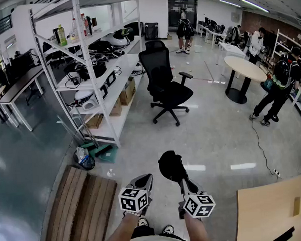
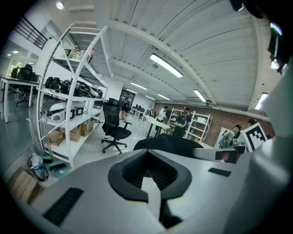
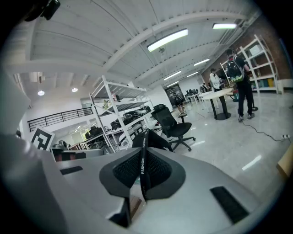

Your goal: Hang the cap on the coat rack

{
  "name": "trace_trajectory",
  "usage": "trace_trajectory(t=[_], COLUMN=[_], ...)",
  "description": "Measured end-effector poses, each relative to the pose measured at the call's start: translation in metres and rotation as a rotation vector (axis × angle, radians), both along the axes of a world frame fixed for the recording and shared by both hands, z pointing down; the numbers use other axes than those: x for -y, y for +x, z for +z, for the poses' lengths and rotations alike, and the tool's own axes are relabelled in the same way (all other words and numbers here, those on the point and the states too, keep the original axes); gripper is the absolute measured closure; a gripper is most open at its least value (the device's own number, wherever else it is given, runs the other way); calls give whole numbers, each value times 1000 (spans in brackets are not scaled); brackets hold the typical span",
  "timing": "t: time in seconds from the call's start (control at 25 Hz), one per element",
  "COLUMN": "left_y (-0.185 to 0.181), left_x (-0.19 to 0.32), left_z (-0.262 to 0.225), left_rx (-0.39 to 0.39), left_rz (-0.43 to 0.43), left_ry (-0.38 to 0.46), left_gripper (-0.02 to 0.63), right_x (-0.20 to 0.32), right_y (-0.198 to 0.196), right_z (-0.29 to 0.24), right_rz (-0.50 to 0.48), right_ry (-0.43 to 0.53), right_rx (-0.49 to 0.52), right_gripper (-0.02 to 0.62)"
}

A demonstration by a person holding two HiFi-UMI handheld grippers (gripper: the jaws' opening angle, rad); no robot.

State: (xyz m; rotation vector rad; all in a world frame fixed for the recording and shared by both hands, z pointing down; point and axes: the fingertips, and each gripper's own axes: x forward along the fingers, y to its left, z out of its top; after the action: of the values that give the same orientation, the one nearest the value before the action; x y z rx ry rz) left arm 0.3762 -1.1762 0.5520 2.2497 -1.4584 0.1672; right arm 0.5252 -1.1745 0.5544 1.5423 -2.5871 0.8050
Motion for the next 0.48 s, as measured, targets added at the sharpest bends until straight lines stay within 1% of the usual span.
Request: trace_trajectory(t=[0.12, 0.28, 0.48], left_y=[-9, -13, -10], left_x=[18, 31, 35], left_z=[-7, -18, -23], left_rx=[-36, -24, -44], left_rz=[-4, 15, 35], left_ry=[21, 51, 59], left_gripper=[601, 601, 601], right_x=[18, 31, 31], right_y=[-13, -20, -20], right_z=[-9, -19, -23], right_rz=[-12, -7, 0], right_ry=[22, 51, 55], right_rx=[0, -24, -22], right_gripper=[577, 578, 577])
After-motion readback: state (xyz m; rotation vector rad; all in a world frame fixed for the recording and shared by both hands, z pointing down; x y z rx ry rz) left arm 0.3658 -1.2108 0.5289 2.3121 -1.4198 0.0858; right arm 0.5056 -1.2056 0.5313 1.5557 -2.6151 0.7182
